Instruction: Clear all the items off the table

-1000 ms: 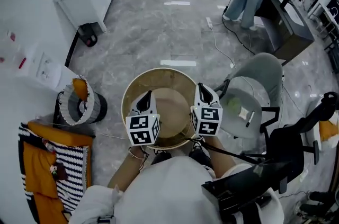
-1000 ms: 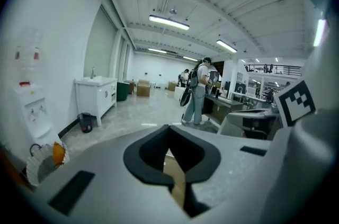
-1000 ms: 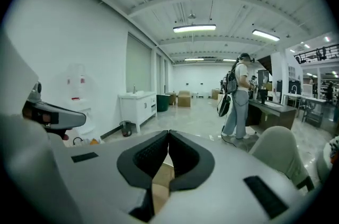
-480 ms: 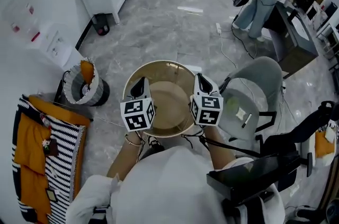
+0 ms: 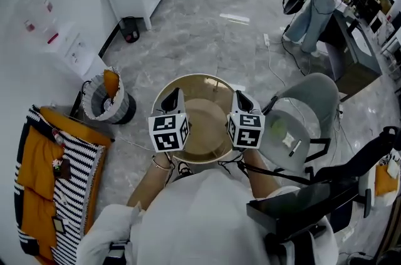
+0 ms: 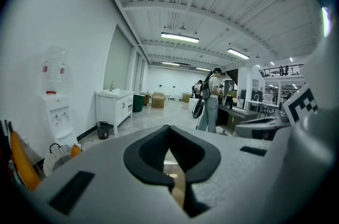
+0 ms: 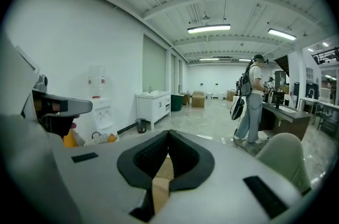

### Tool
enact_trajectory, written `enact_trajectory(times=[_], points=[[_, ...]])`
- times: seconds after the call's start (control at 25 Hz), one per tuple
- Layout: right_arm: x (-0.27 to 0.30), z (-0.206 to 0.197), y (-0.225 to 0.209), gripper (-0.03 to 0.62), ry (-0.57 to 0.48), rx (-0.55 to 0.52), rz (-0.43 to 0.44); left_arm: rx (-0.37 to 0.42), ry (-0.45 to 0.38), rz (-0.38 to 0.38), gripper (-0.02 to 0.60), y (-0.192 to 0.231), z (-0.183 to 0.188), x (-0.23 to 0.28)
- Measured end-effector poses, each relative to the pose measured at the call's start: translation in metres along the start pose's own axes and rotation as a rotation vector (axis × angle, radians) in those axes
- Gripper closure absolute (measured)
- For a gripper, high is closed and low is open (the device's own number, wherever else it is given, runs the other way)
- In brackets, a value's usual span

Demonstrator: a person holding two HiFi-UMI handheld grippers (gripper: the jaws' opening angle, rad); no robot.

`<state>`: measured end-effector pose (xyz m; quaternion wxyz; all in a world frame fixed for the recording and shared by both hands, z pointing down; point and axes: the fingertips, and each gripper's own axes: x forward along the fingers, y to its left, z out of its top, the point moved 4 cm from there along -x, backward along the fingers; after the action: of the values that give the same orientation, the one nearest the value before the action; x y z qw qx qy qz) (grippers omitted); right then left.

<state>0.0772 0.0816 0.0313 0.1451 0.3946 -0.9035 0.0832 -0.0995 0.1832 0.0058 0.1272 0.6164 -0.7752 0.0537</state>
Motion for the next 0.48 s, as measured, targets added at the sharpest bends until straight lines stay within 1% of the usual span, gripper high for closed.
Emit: enact_trajectory(times=[0.48], points=[[0.02,0.012,-0.002,0.571,0.001,-0.016,0.016,0.009,0.003,0.009,0.574,0.009,0.008,0.015]])
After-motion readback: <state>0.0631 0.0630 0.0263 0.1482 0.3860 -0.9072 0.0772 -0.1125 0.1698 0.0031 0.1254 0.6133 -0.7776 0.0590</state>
